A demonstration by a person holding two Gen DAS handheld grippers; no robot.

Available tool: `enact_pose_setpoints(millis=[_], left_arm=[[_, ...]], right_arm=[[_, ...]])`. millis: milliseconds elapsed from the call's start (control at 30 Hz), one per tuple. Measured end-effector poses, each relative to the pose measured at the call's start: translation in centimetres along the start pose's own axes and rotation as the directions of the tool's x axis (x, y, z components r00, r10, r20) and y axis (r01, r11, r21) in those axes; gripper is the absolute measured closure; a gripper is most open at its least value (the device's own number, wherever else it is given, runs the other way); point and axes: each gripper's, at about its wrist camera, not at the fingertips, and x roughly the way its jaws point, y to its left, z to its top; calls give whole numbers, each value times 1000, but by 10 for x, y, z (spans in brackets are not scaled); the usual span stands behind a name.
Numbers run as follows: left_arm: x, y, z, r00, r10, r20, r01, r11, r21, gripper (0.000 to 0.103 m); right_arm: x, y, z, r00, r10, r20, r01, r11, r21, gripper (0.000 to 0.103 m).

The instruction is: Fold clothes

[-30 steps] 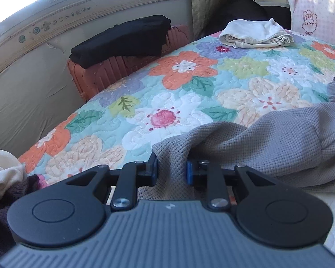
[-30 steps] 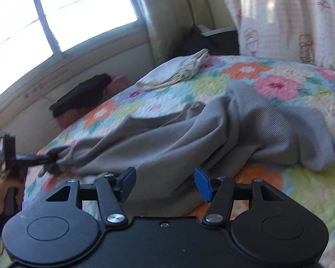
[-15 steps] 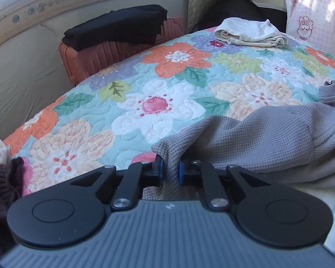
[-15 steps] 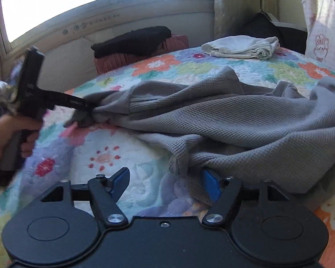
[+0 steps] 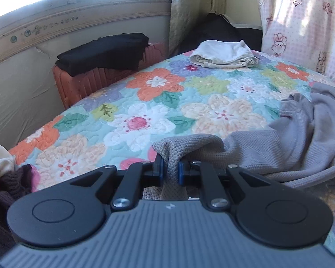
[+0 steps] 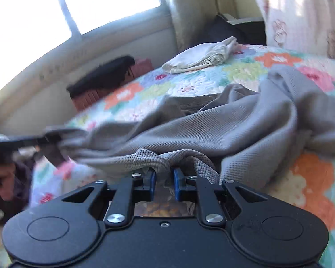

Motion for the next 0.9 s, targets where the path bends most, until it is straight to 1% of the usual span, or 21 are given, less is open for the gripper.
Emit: enact_pose_setpoints(millis=[67,133,167,267,367,433,467,500,533,567,600,633,700,733,800,867,900], left_arm=[[0,-9,-6,999,-35,-19,35,999,-5,92],[0,-18,-11,998,-53,-34,53,999,-1,92],[-1,-22,-13,998,-58,-34,58,998,3,92],[-4,-31,-14,997,-70,-21,70,998,6,92],[-9,-35,-14,997,-81,-9,81,997,-17,92],[-14,-36,-11,997,-81,9,81,996,-24,92],[-18,-36,-8,997,-74,24,74,997,-20,92],[-23,-34,-5,997,-58,48,59,998,-15,92],[-28,-31,0,996,-33,80,35,999,-13,92],[-31,-26,6,995,-15,101,18,1000,-23,92],[-33,-21,11,994,-4,111,8,999,-38,92],[-35,-15,16,994,2,111,4,999,-51,92],[-35,-7,22,996,-2,95,9,998,-70,92],[-34,-5,22,996,-2,86,9,997,-73,92],[-32,-4,21,998,2,68,2,998,-69,92],[-32,1,20,998,10,63,-4,995,-96,92],[-31,4,20,998,14,63,-6,994,-114,92]], right_arm=[[-16,-3,-8,998,-52,36,53,998,-22,90],[-29,-6,-14,993,-97,65,100,994,-38,95],[-34,-10,-16,991,-111,69,114,993,-35,95],[-46,-26,-17,990,-127,59,128,992,-18,95],[-44,-41,-17,997,-81,7,81,997,-1,94],[-43,-46,-20,999,-36,-17,36,999,13,88],[-41,-46,-22,999,-30,-24,30,999,12,82],[-38,-44,-24,999,-26,-31,26,1000,6,73],[-34,-42,-25,999,-32,-33,32,999,-4,51],[-30,-39,-26,999,-39,-35,38,999,-14,32],[-25,-36,-28,998,-49,-35,48,999,-25,25],[-18,-32,-29,998,-42,-47,40,998,-44,21],[0,-24,-29,996,-29,-83,21,995,-98,20],[10,-20,-29,994,-35,-104,21,991,-133,19],[32,-12,-27,988,-83,-128,57,979,-195,17],[50,-15,-22,985,-104,-138,76,978,-196,17],[55,-20,-19,985,-91,-144,66,984,-168,16]])
